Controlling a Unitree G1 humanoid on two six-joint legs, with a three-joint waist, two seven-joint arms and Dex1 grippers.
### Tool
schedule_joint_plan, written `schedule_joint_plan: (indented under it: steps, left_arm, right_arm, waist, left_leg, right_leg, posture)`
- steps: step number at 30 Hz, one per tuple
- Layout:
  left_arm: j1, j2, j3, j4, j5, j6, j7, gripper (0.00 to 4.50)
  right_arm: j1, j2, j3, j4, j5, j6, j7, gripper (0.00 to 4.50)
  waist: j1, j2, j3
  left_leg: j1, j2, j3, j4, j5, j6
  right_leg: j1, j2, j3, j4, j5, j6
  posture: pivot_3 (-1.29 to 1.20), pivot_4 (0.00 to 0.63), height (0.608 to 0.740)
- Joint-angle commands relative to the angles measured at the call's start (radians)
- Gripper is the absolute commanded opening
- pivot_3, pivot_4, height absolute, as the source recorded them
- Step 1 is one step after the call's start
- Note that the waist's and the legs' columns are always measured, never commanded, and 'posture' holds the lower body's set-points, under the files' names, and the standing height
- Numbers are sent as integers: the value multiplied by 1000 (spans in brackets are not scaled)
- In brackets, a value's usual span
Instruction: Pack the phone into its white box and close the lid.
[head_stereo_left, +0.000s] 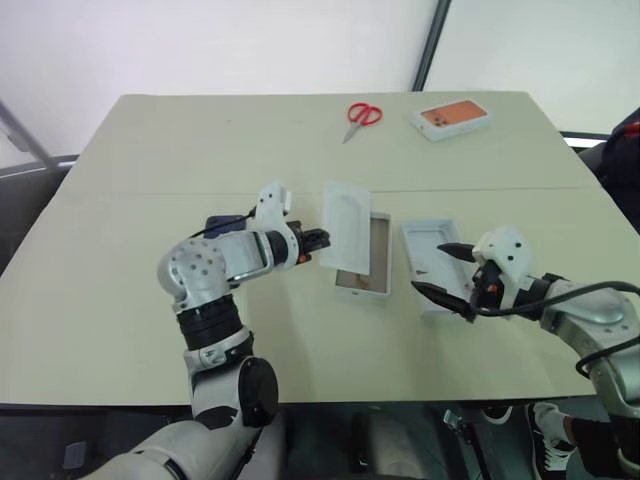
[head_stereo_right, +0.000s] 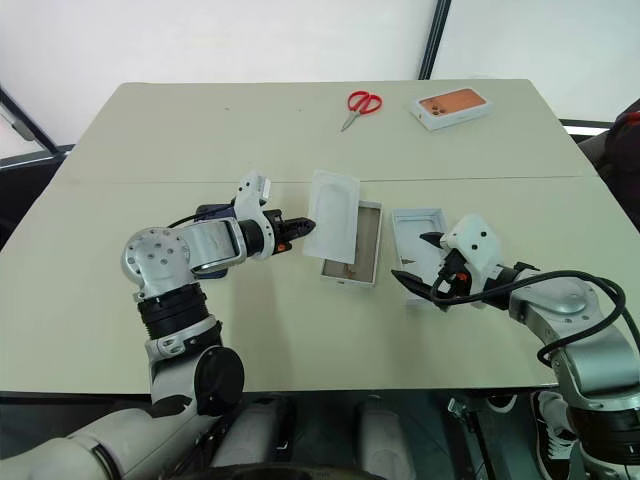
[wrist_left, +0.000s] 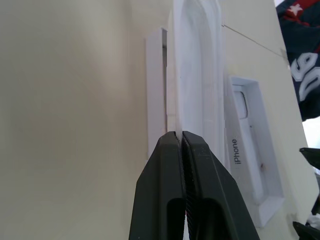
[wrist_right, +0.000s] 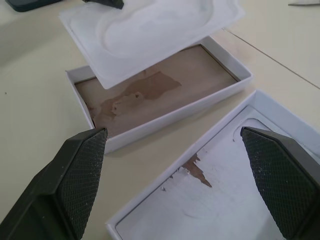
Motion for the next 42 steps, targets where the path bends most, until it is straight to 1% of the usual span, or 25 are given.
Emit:
schedule_joint_plan:
  steps: [1,7,12,15,16,22,23,27,29,30,31,33,36,37,39,40,42]
  left_arm:
    - [8,-101,-44,-3,-55,8,9,65]
    - [10,-101,-100,26,-112,8,19,65]
    - [-3,-96,-106,51,-119,8,35,65]
    - [-8,-94,-108,60,-117,8,39,898]
    - [-9,-94,-107,61,-118,8,39,1327]
    - [-5,-84,-108,60,-146,8,37,4291]
    - [-2,-77,-101,52,-159,8,37,4463]
    - [-5,-25,-42,11,-203,8,11,4463]
    - [-5,41,-25,-32,-215,-2,-32,4500]
    - [4,88,-39,-54,-209,-17,-57,4500]
    - [17,132,-60,-72,-199,-37,-81,4500]
    - [59,223,-129,-112,-165,-112,-140,4500]
    - [127,363,-249,-160,-109,-219,-232,4500]
    - [166,443,-319,-186,-72,-281,-290,4500]
    - [239,570,-423,-225,-4,-408,-398,4500]
    - [287,641,-474,-244,45,-501,-467,4500]
    - [373,731,-530,-274,140,-712,-568,4500]
  right_arm:
    - [2,3,-31,-38,8,-11,-11,4500]
    - [-4,5,-22,-37,10,-12,-18,4500]
    - [-1,3,-26,-42,13,-10,-21,4500]
    - [-1,3,-28,-44,14,-10,-22,4500]
    - [-2,3,-28,-44,14,-9,-24,4500]
    - [-15,5,-23,-45,13,-8,-32,4500]
    - [-23,7,-20,-47,14,-4,-36,4500]
    - [-81,17,18,-38,-3,14,-62,4500]
    - [-134,27,64,-18,-28,28,-81,3957]
    - [-164,34,93,-6,-35,43,-86,3642]
    - [-192,38,120,7,-43,62,-88,3203]
    - [-251,50,178,44,-77,95,-101,2213]
    - [-333,82,242,96,-115,130,-129,607]
    - [-372,105,267,121,-133,143,-145,74]
    - [-431,136,312,161,-179,165,-178,25]
    - [-461,149,341,184,-205,171,-188,25]
    - [-505,161,392,222,-254,173,-194,25]
  waist:
    - [1,0,0]
    - [0,0,0]
    - [-1,0,0]
    - [0,0,0]
    - [0,0,0]
    - [0,0,0]
    - [-1,0,0]
    - [-4,0,0]
    - [-5,0,0]
    - [-8,0,0]
    - [-13,0,0]
    - [-19,0,0]
    - [-24,0,0]
    - [-22,1,0]
    - [-24,1,1]
    - [-26,1,1]
    - [-28,2,1]
  left_leg:
    - [0,0,0,0,0,0]
    - [0,0,0,0,0,-1]
    - [0,0,0,0,0,-1]
    - [0,0,0,0,0,-1]
    - [0,0,0,0,0,-1]
    - [0,0,0,0,1,-1]
    - [0,0,0,0,1,-1]
    - [0,0,0,0,1,-1]
    - [0,0,0,0,2,-3]
    - [0,0,0,0,2,-3]
    - [0,0,0,0,2,-4]
    - [0,0,0,-1,4,-7]
    - [1,0,0,-2,4,-7]
    - [1,0,0,-2,4,-7]
    - [0,1,0,-2,4,-7]
    - [0,1,0,-2,4,-8]
    - [0,2,2,-3,4,-7]
  right_leg:
    - [0,0,0,0,0,0]
    - [0,0,0,0,0,0]
    - [0,0,0,0,0,0]
    - [0,0,0,0,0,0]
    - [0,0,0,0,0,0]
    - [0,0,0,0,0,0]
    - [0,0,0,0,0,0]
    - [0,0,0,0,0,0]
    - [0,0,0,0,0,0]
    - [-1,0,0,0,0,0]
    - [-1,0,0,1,0,0]
    - [-1,1,0,1,0,0]
    - [-1,0,1,1,0,0]
    - [-1,0,1,1,0,0]
    - [-2,0,1,1,0,0]
    - [-2,0,2,1,0,-1]
    - [-4,0,3,1,0,-1]
  posture:
    - [0,150,740]
    - [0,150,740]
    - [0,150,740]
    - [0,150,740]
    - [0,150,740]
    - [0,150,740]
    - [0,150,740]
    - [0,150,740]
    - [0,150,740]
    - [0,150,740]
    - [0,150,740]
    - [0,150,740]
    - [0,150,740]
    - [0,150,740]
    - [0,150,740]
    - [0,150,740]
    - [0,150,740]
